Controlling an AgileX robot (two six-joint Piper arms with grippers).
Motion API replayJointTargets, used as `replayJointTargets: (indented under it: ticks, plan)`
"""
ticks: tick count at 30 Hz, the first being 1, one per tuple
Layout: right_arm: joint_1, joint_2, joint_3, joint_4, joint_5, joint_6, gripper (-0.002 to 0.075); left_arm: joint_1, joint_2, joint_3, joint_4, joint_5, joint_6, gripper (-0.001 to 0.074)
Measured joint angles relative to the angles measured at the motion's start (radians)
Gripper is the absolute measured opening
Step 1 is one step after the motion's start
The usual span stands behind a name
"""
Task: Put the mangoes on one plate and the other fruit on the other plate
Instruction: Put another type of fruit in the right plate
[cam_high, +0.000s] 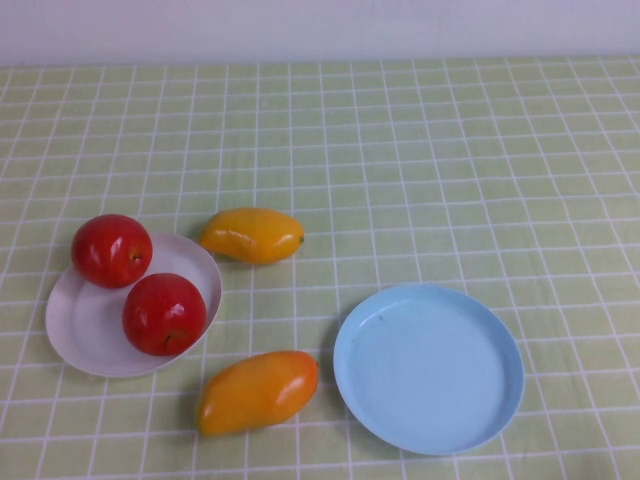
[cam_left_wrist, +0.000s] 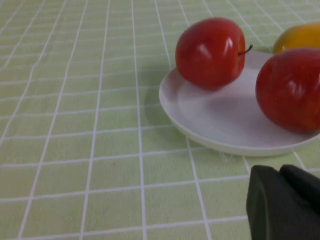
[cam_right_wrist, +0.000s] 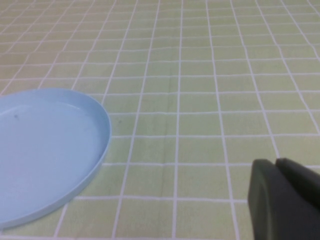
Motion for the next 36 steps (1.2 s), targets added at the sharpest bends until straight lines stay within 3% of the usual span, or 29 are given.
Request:
replayJointTargets:
  ticks: [32, 36]
  plan:
    - [0.000, 0.000, 0.002, 0.000, -0.002, 0.000, -0.0016, 0.000, -0.004, 0.000, -0.004, 0.028, -0.008, 0.0004]
    - [0.000, 0.000, 0.004, 0.127, -0.068, 0.000, -0.0016, 0.000, -0.004, 0.000, -0.004, 0.028, -0.008, 0.0004]
